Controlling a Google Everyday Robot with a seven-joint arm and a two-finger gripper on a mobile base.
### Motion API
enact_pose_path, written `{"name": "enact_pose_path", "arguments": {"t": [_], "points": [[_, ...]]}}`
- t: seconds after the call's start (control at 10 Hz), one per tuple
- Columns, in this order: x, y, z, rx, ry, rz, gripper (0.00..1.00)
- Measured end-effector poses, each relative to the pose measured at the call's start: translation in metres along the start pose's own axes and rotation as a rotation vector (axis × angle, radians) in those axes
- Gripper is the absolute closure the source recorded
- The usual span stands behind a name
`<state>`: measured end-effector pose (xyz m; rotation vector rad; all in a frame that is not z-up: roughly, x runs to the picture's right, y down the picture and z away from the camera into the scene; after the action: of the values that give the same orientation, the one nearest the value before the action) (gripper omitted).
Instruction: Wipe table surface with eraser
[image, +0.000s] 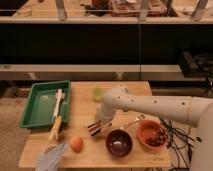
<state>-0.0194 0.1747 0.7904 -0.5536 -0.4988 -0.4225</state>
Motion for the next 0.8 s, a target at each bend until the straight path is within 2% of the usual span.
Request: {"name": "enact_pose_path", "arguments": {"t": [0.1, 0.3, 0.5, 0.7, 0.8], "points": [[0.019, -0.007, -0.003, 0.006, 0.025, 0.023, 1.0], [0.053, -0.027, 0.006, 0.011, 0.063, 0.06, 1.0], [0.071, -0.057, 0.016, 0.03, 0.085, 0.072, 1.0], [0.064, -0.083, 0.026, 0.046, 0.085, 0.05, 1.0], [0.053, -0.092, 0.031, 0.051, 0.078, 0.036, 1.0]]}}
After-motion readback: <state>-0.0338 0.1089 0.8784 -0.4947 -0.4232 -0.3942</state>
